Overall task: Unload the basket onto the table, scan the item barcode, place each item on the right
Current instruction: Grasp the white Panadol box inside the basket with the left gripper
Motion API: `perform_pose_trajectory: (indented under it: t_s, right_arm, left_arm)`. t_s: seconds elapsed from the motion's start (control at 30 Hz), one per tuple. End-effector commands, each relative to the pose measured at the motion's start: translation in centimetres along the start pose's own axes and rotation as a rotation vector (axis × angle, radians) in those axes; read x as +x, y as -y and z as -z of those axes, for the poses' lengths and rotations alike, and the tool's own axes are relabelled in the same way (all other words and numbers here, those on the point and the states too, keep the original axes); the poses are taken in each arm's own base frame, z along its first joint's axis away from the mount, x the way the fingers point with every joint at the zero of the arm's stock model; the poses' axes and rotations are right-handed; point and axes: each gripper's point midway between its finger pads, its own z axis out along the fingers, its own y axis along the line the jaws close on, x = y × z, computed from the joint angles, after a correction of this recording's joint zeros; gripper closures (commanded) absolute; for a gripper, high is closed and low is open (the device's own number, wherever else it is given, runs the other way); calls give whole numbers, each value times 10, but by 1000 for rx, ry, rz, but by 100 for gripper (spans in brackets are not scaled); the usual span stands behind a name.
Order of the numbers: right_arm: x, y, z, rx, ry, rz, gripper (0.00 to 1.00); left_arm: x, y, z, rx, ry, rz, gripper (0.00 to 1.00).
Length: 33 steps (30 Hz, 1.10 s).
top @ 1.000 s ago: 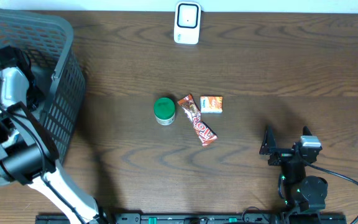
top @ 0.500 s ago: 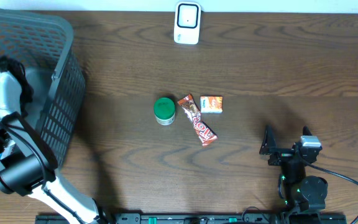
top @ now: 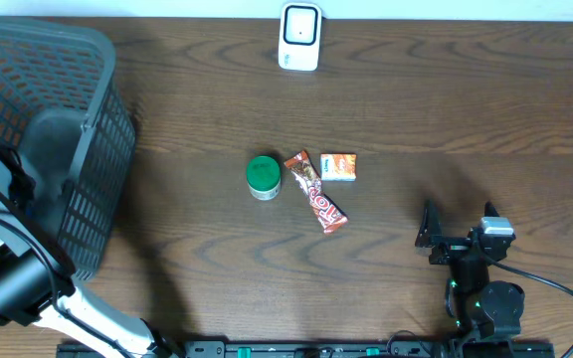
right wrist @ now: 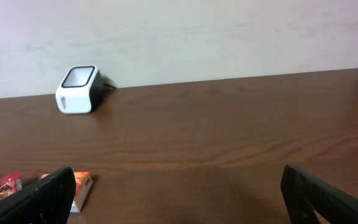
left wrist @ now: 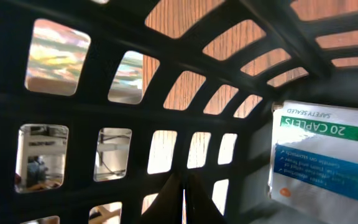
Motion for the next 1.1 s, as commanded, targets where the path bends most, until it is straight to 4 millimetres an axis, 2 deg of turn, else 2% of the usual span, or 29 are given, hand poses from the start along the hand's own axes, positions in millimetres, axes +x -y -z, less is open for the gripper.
perform_pose_trajectory:
  t_s: [0.0,0.17,0.37,0.47,0.8,1.07]
  right_arm:
    - [1,0,0,1,-4,13,1]
    - [1,0,0,1,-4,13,1]
    - [1,0,0,1,-4,13,1]
    - [1,0,0,1,-4,13,1]
    - [1,0,0,1,-4,13,1]
    - [1,0,0,1,-4,13,1]
  left_arm:
    - [9,0,-14,3,-54,61,93]
    - [18,12,-26,50,-84,100,92]
    - [18,21,-31,70,-64,130,92]
    - [17,32,-30,121,-73,136,92]
    - [10,91,-13,440,-89,-26,92]
    - [13,121,5,645,-63,-235,92]
